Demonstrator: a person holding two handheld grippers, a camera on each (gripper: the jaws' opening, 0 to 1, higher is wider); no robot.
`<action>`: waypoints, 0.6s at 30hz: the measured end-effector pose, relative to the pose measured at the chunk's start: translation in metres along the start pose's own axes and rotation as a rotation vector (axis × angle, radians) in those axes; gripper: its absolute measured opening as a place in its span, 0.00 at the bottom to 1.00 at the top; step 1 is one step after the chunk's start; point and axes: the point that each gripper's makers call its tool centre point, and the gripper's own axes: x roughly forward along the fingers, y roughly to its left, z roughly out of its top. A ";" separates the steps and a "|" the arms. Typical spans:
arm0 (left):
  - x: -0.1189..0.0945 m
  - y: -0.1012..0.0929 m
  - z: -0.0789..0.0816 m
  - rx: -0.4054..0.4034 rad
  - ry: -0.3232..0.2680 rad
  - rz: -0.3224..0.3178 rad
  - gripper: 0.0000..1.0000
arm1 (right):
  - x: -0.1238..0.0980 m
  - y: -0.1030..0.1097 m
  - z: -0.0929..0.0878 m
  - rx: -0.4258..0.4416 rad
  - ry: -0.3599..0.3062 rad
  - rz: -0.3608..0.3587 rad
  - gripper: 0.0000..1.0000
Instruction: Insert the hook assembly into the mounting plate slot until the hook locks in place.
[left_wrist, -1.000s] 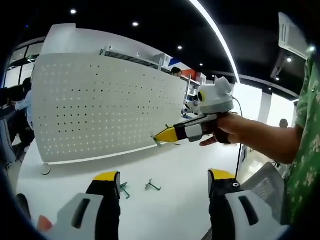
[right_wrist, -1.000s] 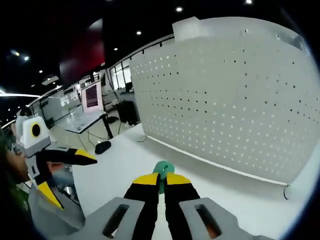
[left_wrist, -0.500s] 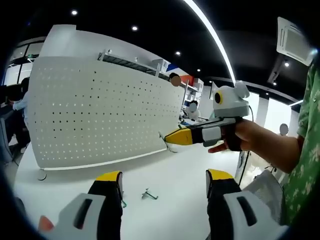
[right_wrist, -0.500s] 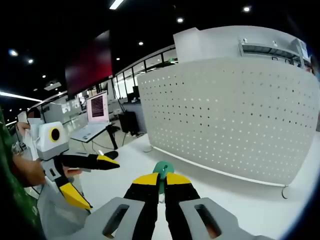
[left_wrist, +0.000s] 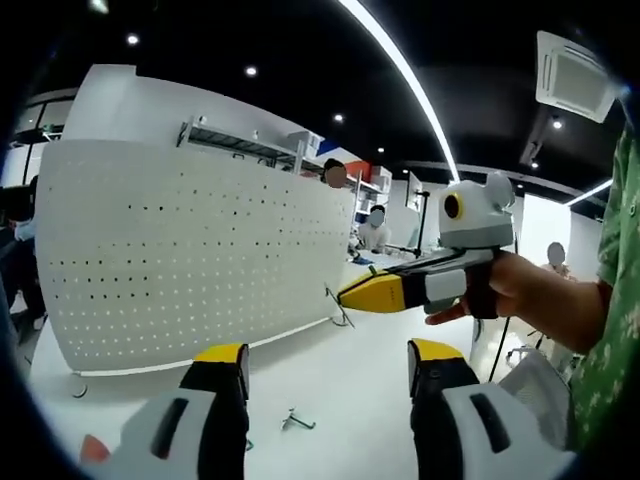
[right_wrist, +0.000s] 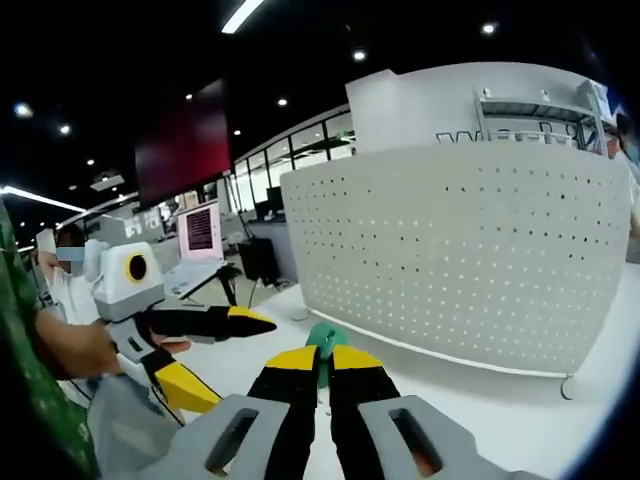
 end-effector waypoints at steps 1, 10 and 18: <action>0.001 0.000 0.001 0.001 -0.002 -0.003 0.65 | 0.000 0.001 0.001 0.000 -0.003 0.001 0.02; 0.006 0.000 0.010 -0.024 -0.037 -0.009 0.58 | -0.002 0.009 0.005 -0.008 -0.017 0.009 0.02; 0.006 0.003 0.010 -0.064 -0.042 -0.008 0.48 | -0.001 0.017 0.005 -0.008 -0.019 0.021 0.02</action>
